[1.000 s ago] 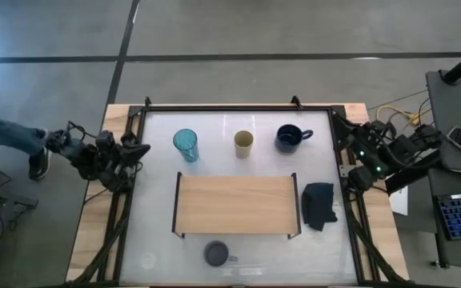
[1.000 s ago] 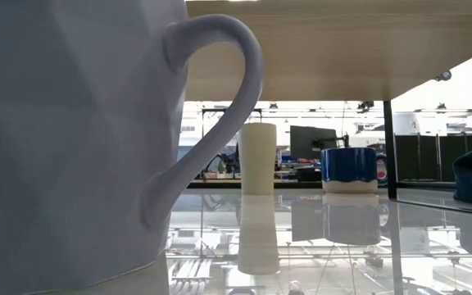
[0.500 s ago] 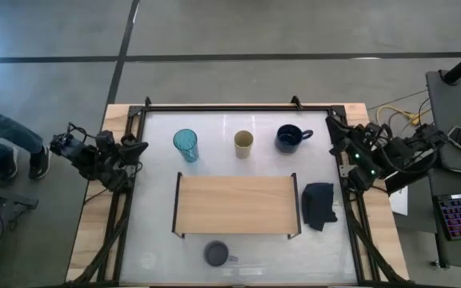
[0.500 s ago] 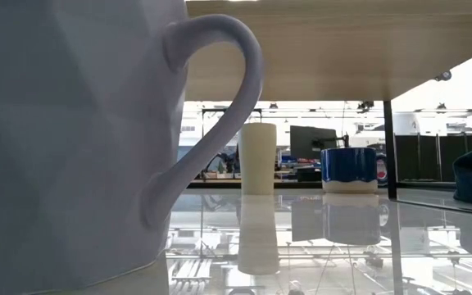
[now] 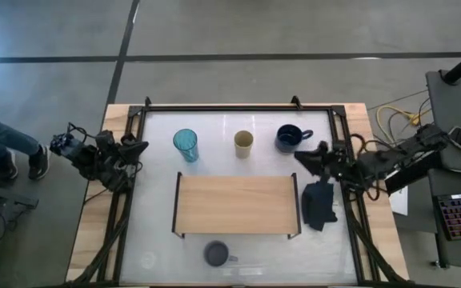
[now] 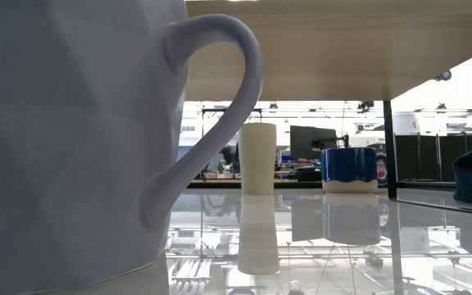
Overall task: Stack small to large cups/mugs on shelf
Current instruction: Put the blue mug on the shelf
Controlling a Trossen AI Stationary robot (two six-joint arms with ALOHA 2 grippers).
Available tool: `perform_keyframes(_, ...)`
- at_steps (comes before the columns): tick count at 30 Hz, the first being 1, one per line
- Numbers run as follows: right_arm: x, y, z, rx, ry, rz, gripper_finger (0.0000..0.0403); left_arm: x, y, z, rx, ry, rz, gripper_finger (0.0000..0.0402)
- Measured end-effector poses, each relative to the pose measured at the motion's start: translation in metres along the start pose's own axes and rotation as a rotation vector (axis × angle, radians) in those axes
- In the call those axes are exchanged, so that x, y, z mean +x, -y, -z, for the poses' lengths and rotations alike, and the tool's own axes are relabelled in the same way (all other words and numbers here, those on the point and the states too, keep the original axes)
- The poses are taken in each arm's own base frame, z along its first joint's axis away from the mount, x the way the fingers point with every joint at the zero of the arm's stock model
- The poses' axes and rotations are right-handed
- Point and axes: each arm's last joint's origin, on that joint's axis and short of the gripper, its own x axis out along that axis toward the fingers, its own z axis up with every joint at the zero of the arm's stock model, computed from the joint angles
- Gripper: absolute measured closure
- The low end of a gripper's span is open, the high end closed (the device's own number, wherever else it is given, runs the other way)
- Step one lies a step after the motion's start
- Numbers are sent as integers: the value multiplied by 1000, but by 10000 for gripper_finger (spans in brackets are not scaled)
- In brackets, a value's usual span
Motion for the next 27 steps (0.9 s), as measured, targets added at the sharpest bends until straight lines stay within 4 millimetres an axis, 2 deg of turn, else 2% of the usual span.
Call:
perform_keyframes(3, 20, -7, -16, -61, 65, -112, 330, 0, 0, 0, -1, 0, 0, 402)
perform_keyframes(5, 37, -6, -28, -135, 113, -28, 331, 0, 0, 0, -1, 1, 1, 402)
perform_keyframes(8, 63, 7, -47, -278, 87, 258, 332, 0, 0, -1, -6, 4, 2, 402)
perform_keyframes(11, 76, 27, -77, -352, -32, 560, 332, 0, 0, -1, -7, 4, 2, 402)
perform_keyframes(15, 74, 57, -119, -300, -293, 908, 332, 0, 0, -1, -6, 3, 2, 402)
perform_keyframes(18, 75, 79, -137, -195, -493, 1037, 332, 0, 0, -1, -5, 2, 2, 402)
perform_keyframes(22, 89, 110, -146, -115, -704, 1059, 332, 0, 0, 0, -2, 0, 1, 402)
perform_keyframes(27, 114, 151, -128, -129, -986, 1146, 332, 0, 0, 0, -1, -1, 1, 402)
